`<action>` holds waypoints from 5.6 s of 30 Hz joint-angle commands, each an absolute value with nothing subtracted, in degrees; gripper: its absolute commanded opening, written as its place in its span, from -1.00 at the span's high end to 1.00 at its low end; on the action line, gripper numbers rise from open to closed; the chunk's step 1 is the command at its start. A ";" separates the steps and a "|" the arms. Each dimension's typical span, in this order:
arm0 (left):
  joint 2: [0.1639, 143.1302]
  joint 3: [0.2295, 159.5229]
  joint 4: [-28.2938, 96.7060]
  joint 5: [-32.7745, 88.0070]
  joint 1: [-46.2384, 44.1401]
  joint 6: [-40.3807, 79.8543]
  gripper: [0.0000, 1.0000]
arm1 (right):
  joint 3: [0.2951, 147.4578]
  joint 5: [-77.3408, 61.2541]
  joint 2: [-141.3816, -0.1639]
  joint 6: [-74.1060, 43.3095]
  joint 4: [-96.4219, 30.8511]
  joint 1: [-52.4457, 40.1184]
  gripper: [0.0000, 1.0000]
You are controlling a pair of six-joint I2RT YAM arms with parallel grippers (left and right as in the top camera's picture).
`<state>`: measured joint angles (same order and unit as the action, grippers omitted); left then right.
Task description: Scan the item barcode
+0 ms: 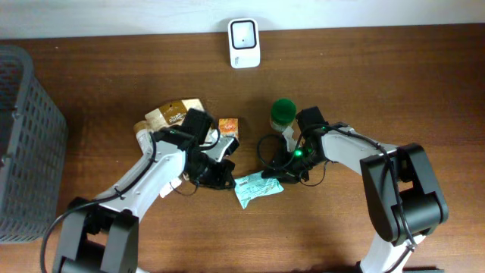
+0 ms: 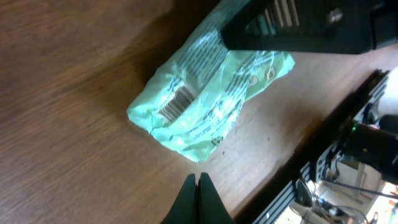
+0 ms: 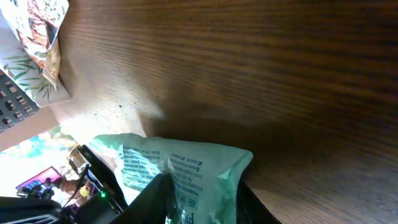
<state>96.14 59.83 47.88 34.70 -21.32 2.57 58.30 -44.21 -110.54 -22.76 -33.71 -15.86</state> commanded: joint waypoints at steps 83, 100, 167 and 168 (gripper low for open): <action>107.81 54.26 31.77 33.19 -20.56 21.63 1.00 | 43.03 -43.53 -102.28 -48.75 -17.06 -24.91 -0.03; 107.81 54.26 31.77 33.19 -20.56 21.63 1.00 | 43.18 -46.98 -102.28 -39.22 -17.08 -19.22 0.06; 87.96 75.37 48.60 13.67 10.28 10.37 -0.98 | 100.09 -42.48 -94.13 -34.79 -36.23 -11.57 0.91; 87.96 75.37 48.60 13.65 10.28 10.37 -0.99 | 108.55 -38.85 -99.42 -30.94 -43.16 -13.06 0.91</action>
<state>88.07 75.18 48.66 14.06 10.11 11.51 96.47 -45.58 -92.14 -38.37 -35.66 -10.31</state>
